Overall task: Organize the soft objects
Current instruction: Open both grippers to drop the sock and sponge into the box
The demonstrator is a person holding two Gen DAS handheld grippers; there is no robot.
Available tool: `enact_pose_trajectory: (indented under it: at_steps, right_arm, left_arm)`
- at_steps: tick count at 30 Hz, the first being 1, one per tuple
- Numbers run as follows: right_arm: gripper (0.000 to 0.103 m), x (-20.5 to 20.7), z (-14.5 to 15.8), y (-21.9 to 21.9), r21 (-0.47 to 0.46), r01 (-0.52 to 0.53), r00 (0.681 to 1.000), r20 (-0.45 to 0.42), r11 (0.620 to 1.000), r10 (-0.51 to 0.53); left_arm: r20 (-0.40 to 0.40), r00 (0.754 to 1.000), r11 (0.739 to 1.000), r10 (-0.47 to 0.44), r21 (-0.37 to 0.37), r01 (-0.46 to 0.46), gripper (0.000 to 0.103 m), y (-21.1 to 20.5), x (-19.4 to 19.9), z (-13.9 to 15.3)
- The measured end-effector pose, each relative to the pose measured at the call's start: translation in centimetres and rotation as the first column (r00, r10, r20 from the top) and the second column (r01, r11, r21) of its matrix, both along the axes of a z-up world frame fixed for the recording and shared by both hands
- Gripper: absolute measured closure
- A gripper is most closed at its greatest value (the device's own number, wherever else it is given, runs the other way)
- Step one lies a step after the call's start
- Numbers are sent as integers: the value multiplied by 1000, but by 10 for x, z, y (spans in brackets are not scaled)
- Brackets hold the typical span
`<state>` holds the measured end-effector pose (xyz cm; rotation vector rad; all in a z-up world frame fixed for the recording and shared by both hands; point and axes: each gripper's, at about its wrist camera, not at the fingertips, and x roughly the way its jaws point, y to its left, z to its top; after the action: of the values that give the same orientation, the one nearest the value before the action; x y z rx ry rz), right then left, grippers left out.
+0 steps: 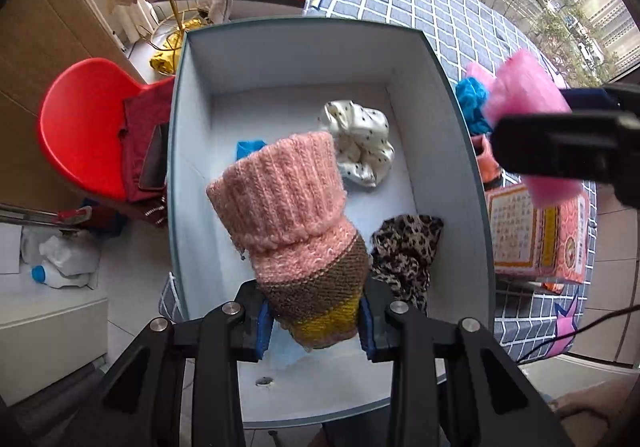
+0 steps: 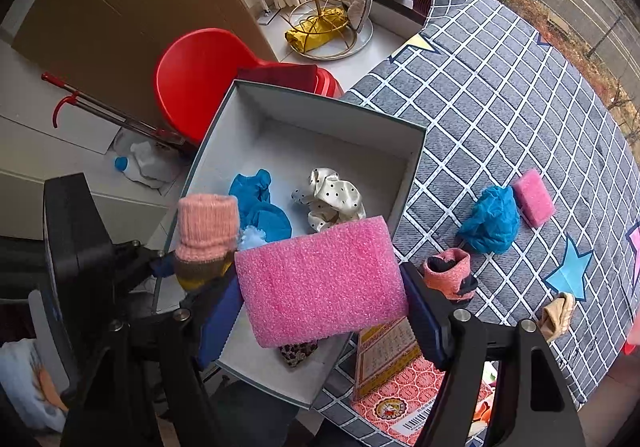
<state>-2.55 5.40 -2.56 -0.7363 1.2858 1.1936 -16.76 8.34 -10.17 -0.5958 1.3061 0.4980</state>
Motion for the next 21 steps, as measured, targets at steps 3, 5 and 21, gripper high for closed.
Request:
enact_pose_trajectory:
  at_steps: [3, 5, 21]
  right_arm:
    - [27, 0, -5, 4, -9, -1, 1000, -8, 1000, 1]
    - [27, 0, -8, 6, -14, -1, 1000, -12, 1000, 1]
    - [0, -1, -12, 9, 8, -34, 997, -68, 999, 34]
  left_arm:
    - [-2, 1000, 1000, -4, -19, 4, 65, -3, 0, -3]
    - [-2, 1000, 1000, -1, -31, 1, 64, -4, -1, -4]
    - [73, 996, 997, 45, -62, -40, 15, 3, -10, 8]
